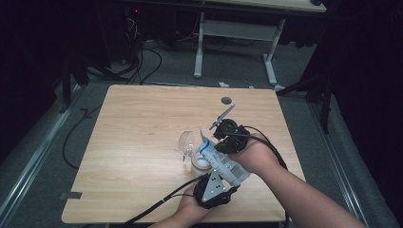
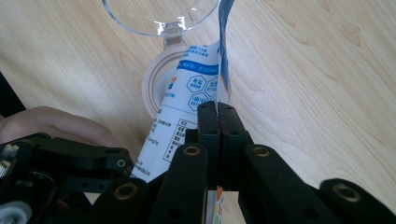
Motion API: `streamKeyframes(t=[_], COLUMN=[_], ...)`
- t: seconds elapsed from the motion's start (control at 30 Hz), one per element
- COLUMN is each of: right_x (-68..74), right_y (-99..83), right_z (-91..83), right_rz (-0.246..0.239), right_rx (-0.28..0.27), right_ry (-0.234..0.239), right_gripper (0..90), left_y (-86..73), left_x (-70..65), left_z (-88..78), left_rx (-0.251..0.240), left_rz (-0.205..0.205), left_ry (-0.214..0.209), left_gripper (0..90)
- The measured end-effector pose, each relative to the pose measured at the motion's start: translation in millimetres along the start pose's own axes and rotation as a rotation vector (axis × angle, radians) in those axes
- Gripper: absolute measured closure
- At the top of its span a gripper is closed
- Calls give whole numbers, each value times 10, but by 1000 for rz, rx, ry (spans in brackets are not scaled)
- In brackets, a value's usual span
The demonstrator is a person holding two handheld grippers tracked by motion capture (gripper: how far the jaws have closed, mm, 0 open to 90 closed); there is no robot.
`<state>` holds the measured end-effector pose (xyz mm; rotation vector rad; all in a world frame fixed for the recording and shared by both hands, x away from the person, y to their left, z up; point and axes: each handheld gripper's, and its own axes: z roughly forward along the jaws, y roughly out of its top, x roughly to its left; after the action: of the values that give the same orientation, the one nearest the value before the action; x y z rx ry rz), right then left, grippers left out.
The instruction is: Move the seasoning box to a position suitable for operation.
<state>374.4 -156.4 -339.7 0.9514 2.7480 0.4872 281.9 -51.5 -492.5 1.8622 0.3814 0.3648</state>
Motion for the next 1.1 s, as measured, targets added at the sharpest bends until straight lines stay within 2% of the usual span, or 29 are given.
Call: streamKeyframes(t=[0.3, 0.57, 0.67, 0.8, 1.1], right_x=[-11, -2, -4, -9, -13], right_y=[-64, -75, -78, -80, -92], right_z=[-26, -51, -61, -95, -85], right_rz=[12, 22, 16, 25, 25], right_rx=[-4, -4, -4, -6, -12], right_ry=[1, 0, -4, -5, 1], right_gripper=[900, 900, 900, 900, 900], left_y=[-49, -116, -137, -163, -179], left_x=[1, 48, 62, 82, 88], left_z=[10, 19, 17, 11, -9], left_rx=[22, 53, 67, 71, 73], left_rz=[3, -34, -35, -48, -48], left_ry=[-5, -16, -14, -8, -6], left_gripper=[541, 546, 559, 572, 570])
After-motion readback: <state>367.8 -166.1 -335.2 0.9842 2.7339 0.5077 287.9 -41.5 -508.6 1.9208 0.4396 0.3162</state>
